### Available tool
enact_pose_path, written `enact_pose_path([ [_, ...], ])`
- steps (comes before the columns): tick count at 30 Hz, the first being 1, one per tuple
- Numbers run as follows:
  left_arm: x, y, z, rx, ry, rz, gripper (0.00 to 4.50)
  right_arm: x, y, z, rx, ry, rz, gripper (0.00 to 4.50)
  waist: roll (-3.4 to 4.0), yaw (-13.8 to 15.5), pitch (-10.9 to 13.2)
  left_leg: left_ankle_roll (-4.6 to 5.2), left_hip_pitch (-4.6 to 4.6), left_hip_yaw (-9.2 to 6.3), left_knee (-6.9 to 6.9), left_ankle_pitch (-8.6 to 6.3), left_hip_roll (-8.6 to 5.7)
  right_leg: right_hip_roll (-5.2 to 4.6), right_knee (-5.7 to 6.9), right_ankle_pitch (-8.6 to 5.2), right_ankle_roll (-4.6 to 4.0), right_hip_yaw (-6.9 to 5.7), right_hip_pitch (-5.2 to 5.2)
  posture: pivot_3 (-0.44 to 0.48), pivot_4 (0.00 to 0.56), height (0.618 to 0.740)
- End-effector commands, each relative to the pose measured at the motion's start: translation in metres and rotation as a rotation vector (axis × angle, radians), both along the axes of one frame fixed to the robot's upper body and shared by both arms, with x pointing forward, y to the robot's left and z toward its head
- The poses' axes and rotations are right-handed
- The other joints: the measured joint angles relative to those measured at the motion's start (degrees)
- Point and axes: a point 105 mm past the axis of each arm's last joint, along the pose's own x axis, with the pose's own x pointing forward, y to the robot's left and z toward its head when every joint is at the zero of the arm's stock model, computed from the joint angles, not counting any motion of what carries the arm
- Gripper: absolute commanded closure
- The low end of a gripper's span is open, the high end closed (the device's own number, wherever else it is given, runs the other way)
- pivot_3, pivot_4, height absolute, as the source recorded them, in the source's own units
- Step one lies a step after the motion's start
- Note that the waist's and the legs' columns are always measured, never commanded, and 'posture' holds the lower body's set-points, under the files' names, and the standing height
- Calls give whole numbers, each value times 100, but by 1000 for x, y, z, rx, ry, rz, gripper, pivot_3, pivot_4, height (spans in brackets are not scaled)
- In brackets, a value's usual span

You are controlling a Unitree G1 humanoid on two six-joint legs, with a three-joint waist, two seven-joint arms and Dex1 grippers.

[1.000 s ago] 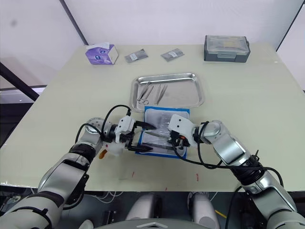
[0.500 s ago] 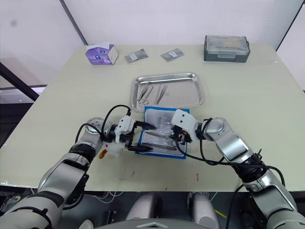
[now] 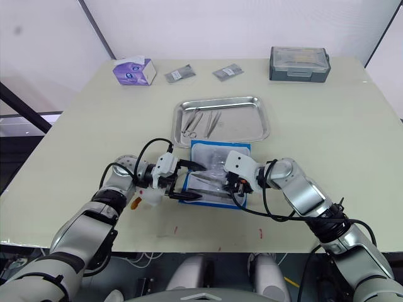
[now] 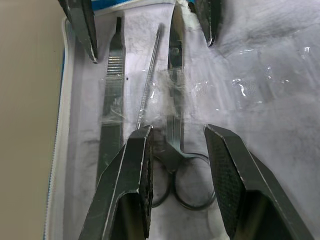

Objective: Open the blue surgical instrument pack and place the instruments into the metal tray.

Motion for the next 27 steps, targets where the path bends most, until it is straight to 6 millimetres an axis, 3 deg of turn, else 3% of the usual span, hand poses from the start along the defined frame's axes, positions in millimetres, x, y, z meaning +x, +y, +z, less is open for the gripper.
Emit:
enact_pose_path([
  [1,-38,6,-53,141,210,-77,0,2,1,7,-14,-55,14,2827,0,1,0,0,0,0,0,0,0,0,0,0,0,0,0,0,150,734],
  [9,-37,7,-52,140,208,-74,0,-2,-5,-13,-112,46,-47,2827,4,2,-10,0,1,0,0,0,0,0,0,0,0,0,0,0,150,734],
  [10,-37,7,-52,140,208,-73,0,-3,-7,-15,-121,53,-52,3365,4,2,-13,0,1,-1,0,0,0,-1,0,0,0,1,0,0,150,734],
  [12,-37,7,-52,138,208,-72,0,-3,-9,-18,-135,58,-63,3726,2,1,-17,0,1,-1,0,0,0,0,0,0,0,1,0,0,150,734],
  [13,-37,7,-52,138,209,-71,0,-4,-10,-19,-141,61,-61,4247,0,1,-21,0,1,-2,0,0,0,0,-1,0,0,1,0,0,150,734],
  [14,-37,7,-52,137,209,-71,0,-4,-10,-20,-147,60,-57,4395,-1,1,-23,0,1,-1,0,0,0,-1,-1,0,0,1,1,0,150,734],
  [19,-37,7,-53,138,210,-71,0,-4,-9,-15,-147,31,-33,4395,-5,3,-29,1,0,-2,0,-1,0,-1,-4,-1,1,1,1,0,150,734],
  [27,-38,6,-54,138,213,-72,0,-1,-4,12,-146,-74,19,4395,-5,1,-29,1,0,-2,0,-1,0,-1,-4,-1,1,1,1,0,150,734],
])
